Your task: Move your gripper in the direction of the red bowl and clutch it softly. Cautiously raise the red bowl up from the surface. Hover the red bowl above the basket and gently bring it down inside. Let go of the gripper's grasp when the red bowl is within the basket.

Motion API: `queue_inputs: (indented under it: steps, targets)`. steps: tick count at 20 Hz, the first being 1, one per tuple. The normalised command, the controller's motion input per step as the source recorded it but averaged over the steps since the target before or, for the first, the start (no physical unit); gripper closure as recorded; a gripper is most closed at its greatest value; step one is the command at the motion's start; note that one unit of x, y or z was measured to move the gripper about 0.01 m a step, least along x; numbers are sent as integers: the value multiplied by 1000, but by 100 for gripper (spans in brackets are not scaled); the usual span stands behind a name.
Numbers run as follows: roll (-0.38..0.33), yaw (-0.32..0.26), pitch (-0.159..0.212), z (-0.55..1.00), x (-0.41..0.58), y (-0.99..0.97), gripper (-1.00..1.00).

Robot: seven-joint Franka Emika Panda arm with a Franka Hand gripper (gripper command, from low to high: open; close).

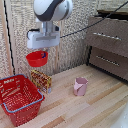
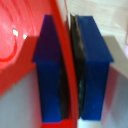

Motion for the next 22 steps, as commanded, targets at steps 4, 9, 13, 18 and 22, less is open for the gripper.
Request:
queue_inputs:
  steps: [4,9,13,18,22]
  targets:
    - [10,68,84,-113,358,889,100]
    - [0,75,75,-261,405,626,100]
    - [-1,41,22,-333,429,203,100]
    - [0,1,-27,-95,273,57,-100]
    - [49,-59,-9,17,276,56,-100]
